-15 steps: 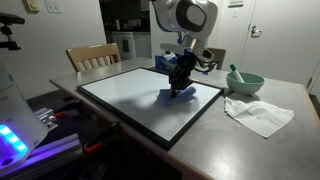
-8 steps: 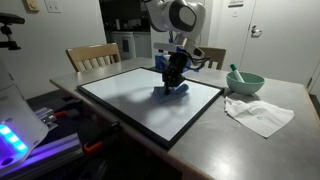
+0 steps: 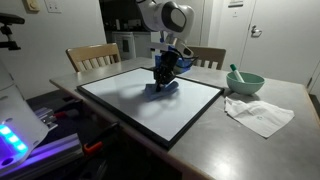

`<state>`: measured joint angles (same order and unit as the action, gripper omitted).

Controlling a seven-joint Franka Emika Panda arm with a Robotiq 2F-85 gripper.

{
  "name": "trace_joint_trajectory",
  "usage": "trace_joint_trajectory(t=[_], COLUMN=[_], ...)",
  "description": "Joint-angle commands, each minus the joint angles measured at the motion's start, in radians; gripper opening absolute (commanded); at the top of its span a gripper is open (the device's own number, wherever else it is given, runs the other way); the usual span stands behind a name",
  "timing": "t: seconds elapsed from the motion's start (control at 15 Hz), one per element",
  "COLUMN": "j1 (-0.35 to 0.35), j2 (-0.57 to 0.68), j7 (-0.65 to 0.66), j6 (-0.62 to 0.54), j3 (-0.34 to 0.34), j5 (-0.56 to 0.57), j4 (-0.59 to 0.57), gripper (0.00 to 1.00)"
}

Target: Use the cloth to wipe the whiteboard on the table

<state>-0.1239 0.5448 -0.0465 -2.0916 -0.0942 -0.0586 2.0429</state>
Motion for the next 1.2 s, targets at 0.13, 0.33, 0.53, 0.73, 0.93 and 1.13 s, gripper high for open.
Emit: trace_joint_trajectory(t=[0.13, 0.33, 0.53, 0.73, 0.93, 1.13], j1=[0.003, 0.003, 0.016, 0.037, 0.055, 0.075], j2=[-0.002, -0.002, 0.016, 0.015, 0.018, 0.021], j7=[0.008, 0.010, 0.027, 0.043, 0.058, 0.073], j6=[0.009, 0.009, 0.003, 0.006, 0.013, 0.028], j3=[0.010, 0.010, 0.016, 0.022, 0.031, 0.053], j5=[0.003, 0.003, 0.004, 0.015, 0.014, -0.002], j4=[0.001, 0.002, -0.013, -0.017, -0.023, -0.027], gripper=[0.09, 0.09, 0.02, 0.02, 0.02, 0.02])
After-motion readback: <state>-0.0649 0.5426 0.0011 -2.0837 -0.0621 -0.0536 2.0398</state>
